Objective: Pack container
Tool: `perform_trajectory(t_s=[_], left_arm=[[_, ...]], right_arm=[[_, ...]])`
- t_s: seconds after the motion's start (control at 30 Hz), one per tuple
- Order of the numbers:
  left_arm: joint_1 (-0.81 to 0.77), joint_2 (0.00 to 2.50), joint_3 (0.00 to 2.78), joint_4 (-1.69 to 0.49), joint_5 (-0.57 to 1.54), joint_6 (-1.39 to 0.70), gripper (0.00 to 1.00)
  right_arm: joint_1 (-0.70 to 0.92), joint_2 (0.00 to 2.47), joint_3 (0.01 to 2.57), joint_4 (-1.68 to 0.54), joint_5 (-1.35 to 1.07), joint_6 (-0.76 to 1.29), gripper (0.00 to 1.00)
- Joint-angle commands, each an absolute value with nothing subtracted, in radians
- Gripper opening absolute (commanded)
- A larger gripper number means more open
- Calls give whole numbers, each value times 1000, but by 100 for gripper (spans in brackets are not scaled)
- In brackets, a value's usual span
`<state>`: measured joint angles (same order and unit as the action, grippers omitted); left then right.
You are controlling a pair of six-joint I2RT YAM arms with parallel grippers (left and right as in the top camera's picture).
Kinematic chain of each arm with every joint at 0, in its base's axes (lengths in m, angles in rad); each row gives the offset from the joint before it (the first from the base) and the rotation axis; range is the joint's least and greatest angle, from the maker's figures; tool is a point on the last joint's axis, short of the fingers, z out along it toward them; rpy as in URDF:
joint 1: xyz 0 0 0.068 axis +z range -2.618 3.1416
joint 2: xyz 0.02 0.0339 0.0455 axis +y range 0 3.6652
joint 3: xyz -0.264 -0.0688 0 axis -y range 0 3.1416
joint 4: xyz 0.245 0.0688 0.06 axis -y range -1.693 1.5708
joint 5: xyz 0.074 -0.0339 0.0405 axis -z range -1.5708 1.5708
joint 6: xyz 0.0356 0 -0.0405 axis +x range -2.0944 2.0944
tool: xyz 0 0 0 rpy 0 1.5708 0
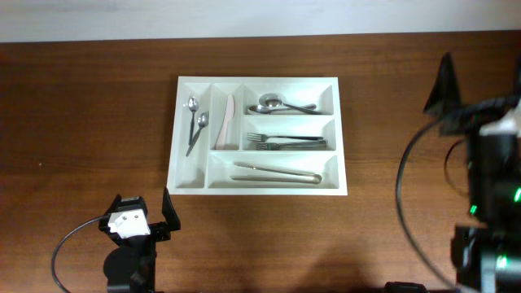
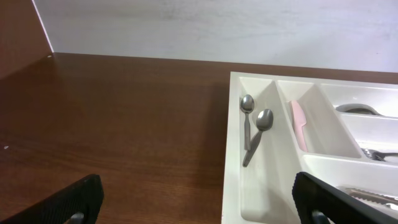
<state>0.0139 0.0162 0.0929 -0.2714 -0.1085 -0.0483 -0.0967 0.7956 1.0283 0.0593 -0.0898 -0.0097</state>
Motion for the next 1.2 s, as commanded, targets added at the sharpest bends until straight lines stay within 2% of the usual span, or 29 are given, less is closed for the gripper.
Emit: perform_trajectory(t_s=[0.0, 0.27, 0.43, 0.6, 1.17], left_arm=[[11, 5, 85, -269, -98, -36, 99], [11, 5, 85, -269, -98, -36, 99], [11, 5, 85, -269, -98, -36, 99], [11, 5, 85, -269, -98, -36, 99], [11, 5, 85, -269, -98, -36, 99]], right_arm=[[-45, 674, 925, 97, -105, 2, 99], [20, 436, 708, 201, -106, 2, 99], [21, 312, 561, 328, -149, 2, 99], [21, 212, 449, 349, -151, 2, 99], [-14, 90, 237, 349, -147, -2, 99]])
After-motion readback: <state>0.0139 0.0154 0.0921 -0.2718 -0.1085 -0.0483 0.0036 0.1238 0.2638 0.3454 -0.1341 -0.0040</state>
